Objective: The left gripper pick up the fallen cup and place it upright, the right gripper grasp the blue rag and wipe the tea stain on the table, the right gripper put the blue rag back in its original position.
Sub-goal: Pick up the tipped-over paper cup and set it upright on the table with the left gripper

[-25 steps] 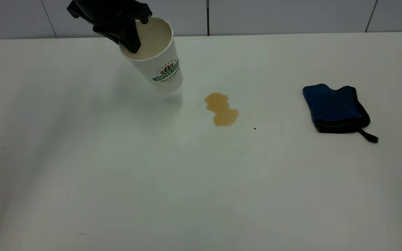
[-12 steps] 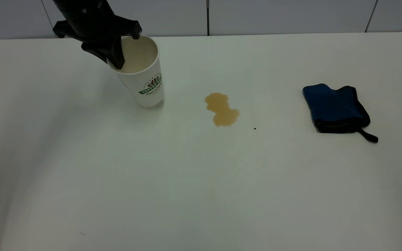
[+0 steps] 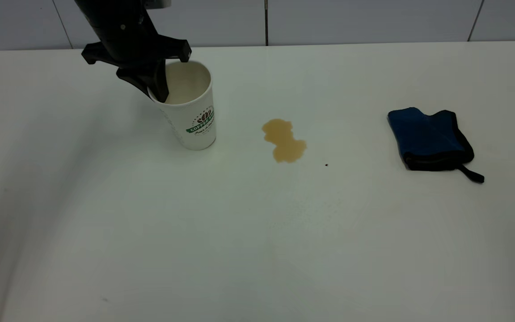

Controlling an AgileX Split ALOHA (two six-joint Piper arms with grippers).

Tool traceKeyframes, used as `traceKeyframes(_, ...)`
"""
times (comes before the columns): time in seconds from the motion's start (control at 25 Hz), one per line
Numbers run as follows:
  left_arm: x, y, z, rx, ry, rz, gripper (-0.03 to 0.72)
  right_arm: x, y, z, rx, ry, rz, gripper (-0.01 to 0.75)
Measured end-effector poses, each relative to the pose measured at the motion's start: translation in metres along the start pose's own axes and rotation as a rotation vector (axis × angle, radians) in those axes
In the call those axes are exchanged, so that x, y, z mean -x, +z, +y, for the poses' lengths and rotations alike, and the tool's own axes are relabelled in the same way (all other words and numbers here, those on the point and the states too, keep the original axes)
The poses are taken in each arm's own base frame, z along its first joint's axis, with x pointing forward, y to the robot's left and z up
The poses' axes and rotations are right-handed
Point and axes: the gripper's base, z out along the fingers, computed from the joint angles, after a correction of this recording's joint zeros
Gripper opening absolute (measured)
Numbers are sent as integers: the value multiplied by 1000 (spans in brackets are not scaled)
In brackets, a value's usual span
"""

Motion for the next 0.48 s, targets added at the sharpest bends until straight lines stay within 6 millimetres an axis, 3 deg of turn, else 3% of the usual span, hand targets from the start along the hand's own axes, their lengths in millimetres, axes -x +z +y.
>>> traceKeyframes(0.12, 3, 0, 0, -3, -4, -25, 103, 0, 0, 0, 0, 0, 0, 540)
traceKeyframes(0.32, 4, -1, -1, -4, -6, -40, 301, 0, 0, 0, 0, 0, 0, 540)
traceKeyframes(0.48, 10, -18, -3, -5, 0, -81, 404, 0, 0, 0, 0, 0, 0, 540)
